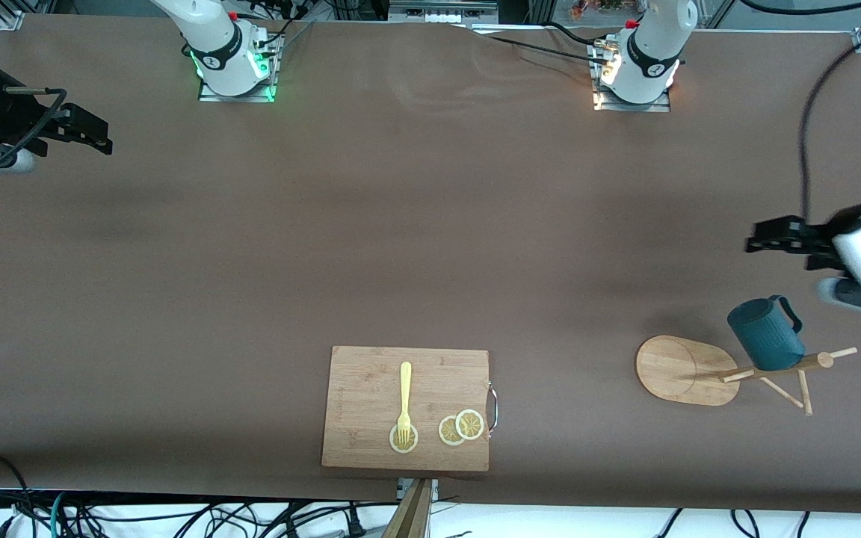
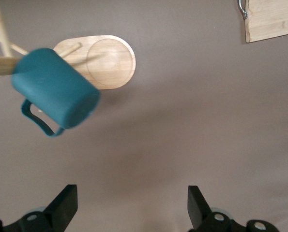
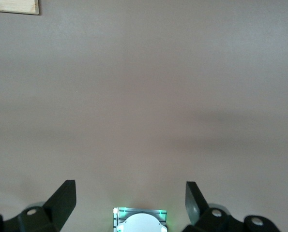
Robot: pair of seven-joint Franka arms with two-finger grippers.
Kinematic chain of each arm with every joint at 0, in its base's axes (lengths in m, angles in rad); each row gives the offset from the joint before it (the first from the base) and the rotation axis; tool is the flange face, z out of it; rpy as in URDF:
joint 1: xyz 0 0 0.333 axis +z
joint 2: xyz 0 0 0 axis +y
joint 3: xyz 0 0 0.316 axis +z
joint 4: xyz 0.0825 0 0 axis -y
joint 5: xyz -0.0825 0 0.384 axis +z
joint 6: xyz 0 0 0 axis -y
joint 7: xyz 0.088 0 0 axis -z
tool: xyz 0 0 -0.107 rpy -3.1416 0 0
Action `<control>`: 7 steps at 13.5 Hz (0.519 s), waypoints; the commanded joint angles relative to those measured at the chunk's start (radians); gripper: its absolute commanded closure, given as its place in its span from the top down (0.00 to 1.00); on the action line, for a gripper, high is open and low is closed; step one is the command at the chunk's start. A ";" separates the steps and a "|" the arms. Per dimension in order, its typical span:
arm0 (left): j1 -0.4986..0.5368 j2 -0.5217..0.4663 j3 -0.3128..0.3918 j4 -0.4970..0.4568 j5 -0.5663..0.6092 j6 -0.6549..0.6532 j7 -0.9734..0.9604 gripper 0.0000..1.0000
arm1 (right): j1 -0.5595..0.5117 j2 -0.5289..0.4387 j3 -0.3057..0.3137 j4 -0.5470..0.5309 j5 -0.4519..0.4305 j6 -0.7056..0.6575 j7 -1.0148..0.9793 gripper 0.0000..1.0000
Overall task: Pass cup and hang on rack
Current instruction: 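Open the left gripper and raise it away from the rack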
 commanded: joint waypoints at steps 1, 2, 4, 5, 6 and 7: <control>-0.114 -0.178 0.117 -0.247 -0.011 0.179 -0.036 1.00 | -0.002 0.005 -0.003 0.020 0.001 -0.014 0.004 1.00; -0.108 -0.259 0.123 -0.377 -0.045 0.297 -0.036 1.00 | -0.002 0.005 -0.003 0.022 0.004 -0.012 0.004 1.00; -0.074 -0.387 0.123 -0.569 -0.059 0.436 -0.035 1.00 | -0.002 0.005 -0.002 0.023 0.009 -0.011 0.004 1.00; -0.068 -0.408 0.123 -0.594 -0.061 0.433 -0.033 1.00 | -0.002 0.005 0.003 0.025 0.011 -0.012 0.004 1.00; -0.060 -0.422 0.123 -0.599 -0.061 0.421 -0.033 1.00 | -0.001 0.005 0.004 0.025 0.009 -0.011 0.002 1.00; -0.059 -0.432 0.124 -0.602 -0.059 0.406 -0.036 1.00 | -0.001 0.005 0.004 0.025 0.009 -0.010 0.002 1.00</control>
